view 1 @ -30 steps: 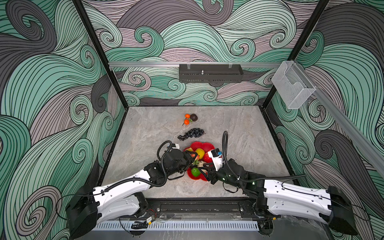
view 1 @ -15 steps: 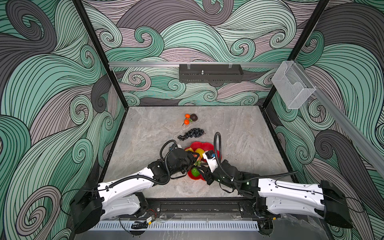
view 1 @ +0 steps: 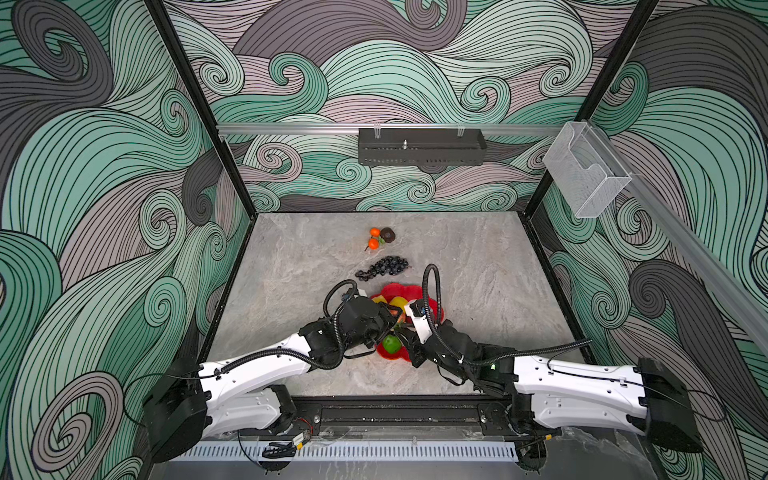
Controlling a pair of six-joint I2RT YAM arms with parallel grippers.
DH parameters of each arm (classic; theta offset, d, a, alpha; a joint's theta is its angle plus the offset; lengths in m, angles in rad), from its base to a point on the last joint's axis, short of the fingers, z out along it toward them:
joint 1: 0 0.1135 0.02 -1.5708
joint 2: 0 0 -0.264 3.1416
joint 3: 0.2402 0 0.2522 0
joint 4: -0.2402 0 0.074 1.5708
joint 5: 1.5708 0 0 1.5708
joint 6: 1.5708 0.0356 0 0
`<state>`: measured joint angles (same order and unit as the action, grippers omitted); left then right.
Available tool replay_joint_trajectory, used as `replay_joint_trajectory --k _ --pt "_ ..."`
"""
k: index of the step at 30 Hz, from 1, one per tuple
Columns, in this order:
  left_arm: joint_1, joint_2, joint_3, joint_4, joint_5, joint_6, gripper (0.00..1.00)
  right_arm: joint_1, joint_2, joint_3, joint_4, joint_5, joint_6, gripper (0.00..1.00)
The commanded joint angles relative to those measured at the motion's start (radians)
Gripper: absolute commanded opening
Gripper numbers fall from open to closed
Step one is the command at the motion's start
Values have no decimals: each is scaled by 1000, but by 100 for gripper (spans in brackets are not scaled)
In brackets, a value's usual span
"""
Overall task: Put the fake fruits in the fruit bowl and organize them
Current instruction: 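Grasp the peach by its green leaves with the right gripper while the left holds it, then open the left gripper and withdraw it while the right gripper holds the peach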
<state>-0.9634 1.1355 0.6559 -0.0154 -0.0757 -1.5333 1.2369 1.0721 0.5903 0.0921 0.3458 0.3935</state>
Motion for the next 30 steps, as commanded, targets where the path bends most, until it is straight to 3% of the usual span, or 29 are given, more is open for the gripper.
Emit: replay_joint_trajectory --k 1,14,22,25,30 --pt "-11 3 44 -13 -24 23 44 6 4 23 -17 39 1 22" --pt "-15 4 40 6 -30 31 44 7 43 25 -21 68 10 7" --pt "-21 5 44 11 -29 50 47 9 -7 19 -37 102 10 0" --pt "-21 8 45 18 -25 58 51 9 -30 19 -50 103 12 0" --pt "-21 10 71 -6 -9 90 71 8 -68 37 -96 110 14 0"
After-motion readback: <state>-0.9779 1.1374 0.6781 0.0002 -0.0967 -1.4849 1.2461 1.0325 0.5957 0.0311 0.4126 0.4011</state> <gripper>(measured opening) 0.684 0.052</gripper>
